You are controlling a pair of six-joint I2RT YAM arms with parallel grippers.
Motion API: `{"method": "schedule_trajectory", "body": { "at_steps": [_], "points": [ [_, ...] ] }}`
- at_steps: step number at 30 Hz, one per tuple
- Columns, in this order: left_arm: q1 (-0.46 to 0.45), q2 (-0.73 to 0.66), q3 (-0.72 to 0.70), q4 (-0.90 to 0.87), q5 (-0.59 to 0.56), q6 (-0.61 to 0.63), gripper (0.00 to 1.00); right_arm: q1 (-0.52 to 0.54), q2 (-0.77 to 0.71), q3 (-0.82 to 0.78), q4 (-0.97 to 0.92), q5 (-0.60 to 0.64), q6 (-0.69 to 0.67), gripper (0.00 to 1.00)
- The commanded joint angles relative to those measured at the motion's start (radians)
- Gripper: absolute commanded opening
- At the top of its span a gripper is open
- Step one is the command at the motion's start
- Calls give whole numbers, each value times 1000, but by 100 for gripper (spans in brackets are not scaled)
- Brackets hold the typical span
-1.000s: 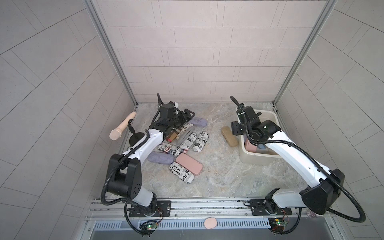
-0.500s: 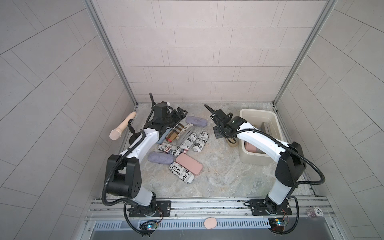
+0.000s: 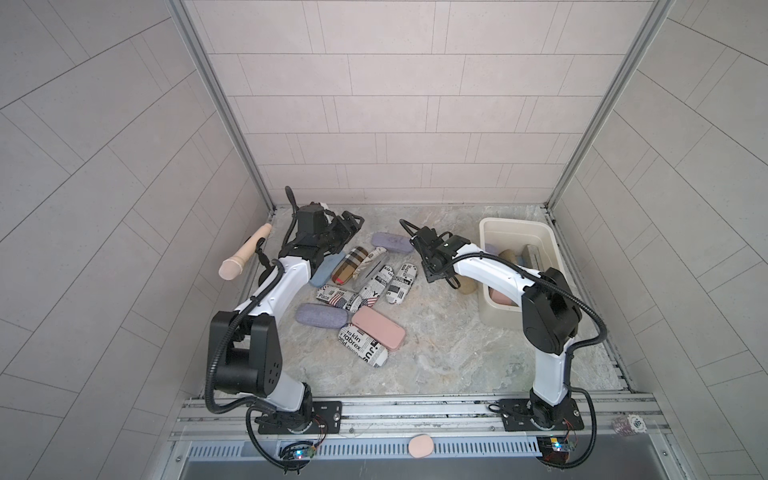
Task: Put the glasses cases into the storage boxes
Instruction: Move the glasses case to the center of the board.
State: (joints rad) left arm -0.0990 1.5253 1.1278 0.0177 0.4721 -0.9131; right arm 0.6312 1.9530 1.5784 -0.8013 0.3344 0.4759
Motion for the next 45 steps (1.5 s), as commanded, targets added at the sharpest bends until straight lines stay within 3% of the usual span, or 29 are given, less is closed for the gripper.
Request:
{"method": "schedule_trajectory", "body": {
  "at_steps": [1, 13, 23, 31, 45],
  "points": [
    [-2, -25, 5, 36, 12, -17, 83, -31, 29, 7, -15, 58, 53, 71],
    [-30, -21, 12, 56, 36, 4, 83, -123, 146, 72, -29, 20, 20, 72],
    [-33, -16, 12, 54, 35, 5, 83, -170, 221, 148, -32, -100, -4, 70],
    [-34, -14, 13, 51, 33, 3, 83, -183, 219, 142, -28, -121, -16, 69],
    [-38, -16, 12, 55, 37, -4, 83, -96, 128, -23, 34, -152, 78, 60]
  ]
}}
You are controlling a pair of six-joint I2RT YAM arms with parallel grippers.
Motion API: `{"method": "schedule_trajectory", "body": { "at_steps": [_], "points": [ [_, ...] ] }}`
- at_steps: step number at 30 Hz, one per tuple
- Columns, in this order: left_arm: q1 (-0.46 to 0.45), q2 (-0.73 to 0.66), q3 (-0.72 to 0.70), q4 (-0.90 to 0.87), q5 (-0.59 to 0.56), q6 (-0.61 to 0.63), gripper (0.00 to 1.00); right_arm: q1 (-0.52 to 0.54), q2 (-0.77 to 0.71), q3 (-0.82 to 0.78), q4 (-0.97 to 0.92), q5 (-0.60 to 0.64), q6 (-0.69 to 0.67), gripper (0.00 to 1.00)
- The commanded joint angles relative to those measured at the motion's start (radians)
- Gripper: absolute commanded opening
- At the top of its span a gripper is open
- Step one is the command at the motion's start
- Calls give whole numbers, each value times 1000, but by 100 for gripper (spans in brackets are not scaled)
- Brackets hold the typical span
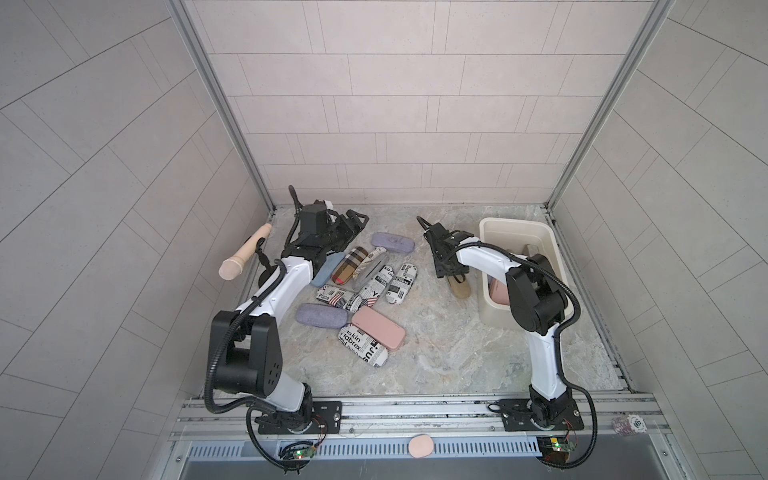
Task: Put the glasses cases into the storage boxes
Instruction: Move the glasses case to the center of the board.
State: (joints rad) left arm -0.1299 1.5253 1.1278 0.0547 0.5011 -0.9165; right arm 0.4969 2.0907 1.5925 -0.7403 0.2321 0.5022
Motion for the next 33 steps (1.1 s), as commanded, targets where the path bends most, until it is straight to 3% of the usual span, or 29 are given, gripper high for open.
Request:
{"method": "schedule_trajectory", "body": {
  "at_steps": [1, 8, 16, 21, 33],
  "points": [
    [-7, -16, 11, 17, 9, -1, 83, 50, -16, -42, -29, -52, 59, 60],
    [-11, -21, 11, 17, 7, 3, 83, 83, -71, -47, -30, -101, 108, 66],
    [-14, -23, 11, 15, 5, 4, 83, 64, -163, -66, 23, -213, 81, 78],
    [-19, -18, 12, 15, 8, 2, 83, 43, -162, -52, -25, -227, -2, 86],
    [-30, -8, 14, 12, 9, 8, 83, 20, -88, -72, -80, -246, -91, 88]
  ]
}}
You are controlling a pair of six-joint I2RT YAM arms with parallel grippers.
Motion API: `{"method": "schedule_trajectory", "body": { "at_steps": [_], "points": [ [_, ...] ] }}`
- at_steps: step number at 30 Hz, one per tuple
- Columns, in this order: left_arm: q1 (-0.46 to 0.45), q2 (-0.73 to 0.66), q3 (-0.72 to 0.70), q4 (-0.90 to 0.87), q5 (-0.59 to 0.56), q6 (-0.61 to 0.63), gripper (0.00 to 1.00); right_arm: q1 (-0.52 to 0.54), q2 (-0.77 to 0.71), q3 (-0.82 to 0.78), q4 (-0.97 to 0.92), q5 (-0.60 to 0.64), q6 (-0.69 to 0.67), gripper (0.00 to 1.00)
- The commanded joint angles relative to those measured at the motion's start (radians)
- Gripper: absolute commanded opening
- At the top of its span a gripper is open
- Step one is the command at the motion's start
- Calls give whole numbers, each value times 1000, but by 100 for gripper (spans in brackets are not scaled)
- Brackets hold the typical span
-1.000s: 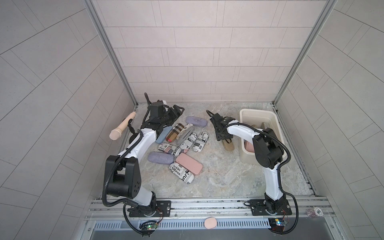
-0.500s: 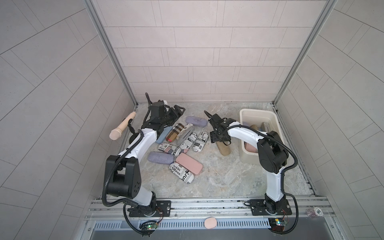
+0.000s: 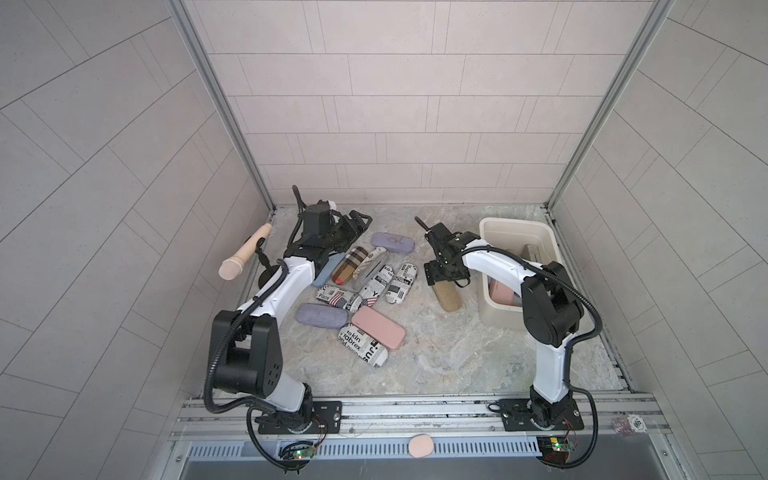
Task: Put the glasses cases into the storage boxes
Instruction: Move the glasses case to the center of the board, then pick up the glasses case at the center of the board.
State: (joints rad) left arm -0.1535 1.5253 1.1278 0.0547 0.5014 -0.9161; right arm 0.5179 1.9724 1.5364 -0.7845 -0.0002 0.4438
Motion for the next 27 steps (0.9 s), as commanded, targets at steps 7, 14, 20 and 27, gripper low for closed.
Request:
{"method": "schedule_trajectory", "body": {
  "at_steps": [7, 14, 20, 27],
  "points": [
    [-8, -7, 15, 10, 8, 10, 83, 0, 65, -50, -7, -54, -40, 79],
    [-8, -6, 15, 9, 8, 11, 83, 2, 72, -46, -5, -45, -36, 65],
    [-8, -7, 17, 8, 8, 13, 83, 14, -6, -29, 0, -43, -51, 59],
    [-9, -8, 17, 7, 9, 14, 83, 15, -139, 31, -18, -70, -42, 56]
  ]
}}
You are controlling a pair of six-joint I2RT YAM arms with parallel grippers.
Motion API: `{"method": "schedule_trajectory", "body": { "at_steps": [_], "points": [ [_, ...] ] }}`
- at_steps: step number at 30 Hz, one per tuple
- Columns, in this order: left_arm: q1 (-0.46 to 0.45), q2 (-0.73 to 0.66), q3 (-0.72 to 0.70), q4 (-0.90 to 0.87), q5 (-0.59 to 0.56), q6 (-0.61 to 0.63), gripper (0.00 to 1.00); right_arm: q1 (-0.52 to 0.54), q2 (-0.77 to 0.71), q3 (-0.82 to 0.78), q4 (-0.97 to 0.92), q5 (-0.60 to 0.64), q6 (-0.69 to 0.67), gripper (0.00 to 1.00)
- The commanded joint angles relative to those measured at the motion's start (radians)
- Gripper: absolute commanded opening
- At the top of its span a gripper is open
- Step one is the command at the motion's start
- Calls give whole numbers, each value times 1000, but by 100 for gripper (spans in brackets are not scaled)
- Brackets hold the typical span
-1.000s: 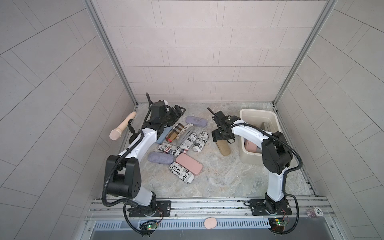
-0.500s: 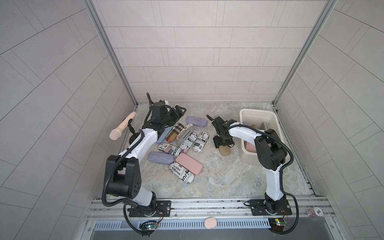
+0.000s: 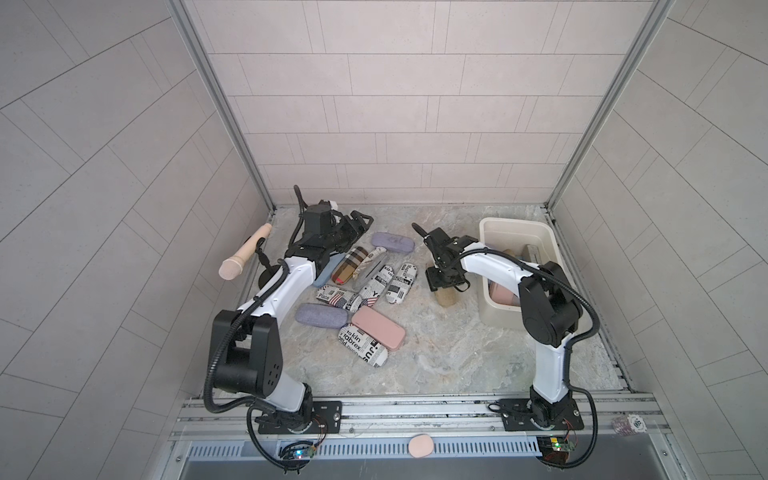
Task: Put the glasses cases into the storage boxes
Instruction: Pick up the glasses case at the center of the board, then place the glasses case in the storage box.
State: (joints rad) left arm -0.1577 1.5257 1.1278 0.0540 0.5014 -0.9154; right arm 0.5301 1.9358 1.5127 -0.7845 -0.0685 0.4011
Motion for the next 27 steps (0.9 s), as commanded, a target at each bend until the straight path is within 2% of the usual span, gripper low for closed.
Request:
{"method": "schedule_trajectory", "body": {
  "at_steps": [1, 7, 12, 16, 18, 23, 27],
  "points": [
    [-5, -10, 18, 10, 10, 15, 83, 3, -118, 71, -29, 0, -1, 56],
    [-26, -14, 21, 32, 34, 20, 83, -17, -205, 172, -107, 25, -19, 56],
    [-65, -18, 27, 46, 57, 27, 83, -83, -285, 225, -162, 17, -29, 56],
    [-115, -12, 26, 87, 93, 1, 83, -147, -363, 236, -196, 91, -60, 55],
    [-147, -13, 27, 87, 95, 17, 83, -218, -409, 205, -190, 97, -61, 55],
    [-218, -1, 40, 60, 94, 54, 83, -435, -504, 56, -122, 14, -44, 55],
    [-259, 17, 49, 47, 107, 72, 83, -551, -498, -46, -75, -60, -34, 55]
  ]
}}
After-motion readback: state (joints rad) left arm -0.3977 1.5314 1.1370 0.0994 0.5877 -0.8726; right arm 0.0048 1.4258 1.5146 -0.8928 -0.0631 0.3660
